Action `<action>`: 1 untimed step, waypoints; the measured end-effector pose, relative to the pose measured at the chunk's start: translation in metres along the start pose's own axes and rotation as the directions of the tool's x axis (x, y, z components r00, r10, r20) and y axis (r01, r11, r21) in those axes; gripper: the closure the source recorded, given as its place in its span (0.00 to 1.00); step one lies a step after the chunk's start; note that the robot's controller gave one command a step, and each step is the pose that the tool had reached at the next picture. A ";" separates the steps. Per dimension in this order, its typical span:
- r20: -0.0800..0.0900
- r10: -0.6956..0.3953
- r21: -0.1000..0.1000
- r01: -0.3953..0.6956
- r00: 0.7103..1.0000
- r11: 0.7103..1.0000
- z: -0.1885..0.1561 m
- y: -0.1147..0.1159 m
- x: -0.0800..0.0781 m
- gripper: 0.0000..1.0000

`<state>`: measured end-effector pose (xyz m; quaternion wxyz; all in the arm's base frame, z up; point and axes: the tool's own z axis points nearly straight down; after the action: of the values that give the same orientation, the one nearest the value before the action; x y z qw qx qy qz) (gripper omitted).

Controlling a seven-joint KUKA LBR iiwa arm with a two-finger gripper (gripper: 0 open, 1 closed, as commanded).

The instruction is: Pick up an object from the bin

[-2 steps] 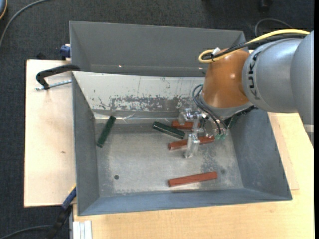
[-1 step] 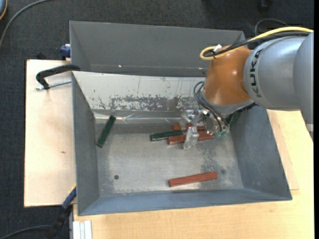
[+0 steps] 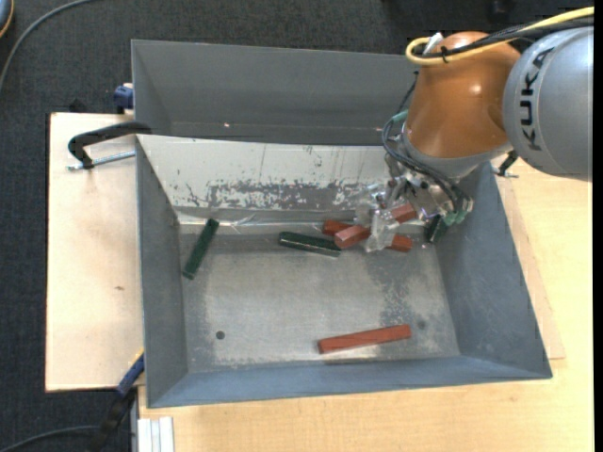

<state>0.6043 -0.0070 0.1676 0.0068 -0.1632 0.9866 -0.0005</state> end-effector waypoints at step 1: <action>0.001 -0.020 0.001 0.020 1.000 1.000 -0.064 -0.001 -0.001 1.00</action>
Offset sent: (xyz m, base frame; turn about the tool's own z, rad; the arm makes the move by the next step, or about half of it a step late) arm -0.0020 -0.0019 0.0582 -0.0211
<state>0.6050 -0.0080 0.2319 0.0073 -0.1731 0.9849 -0.0008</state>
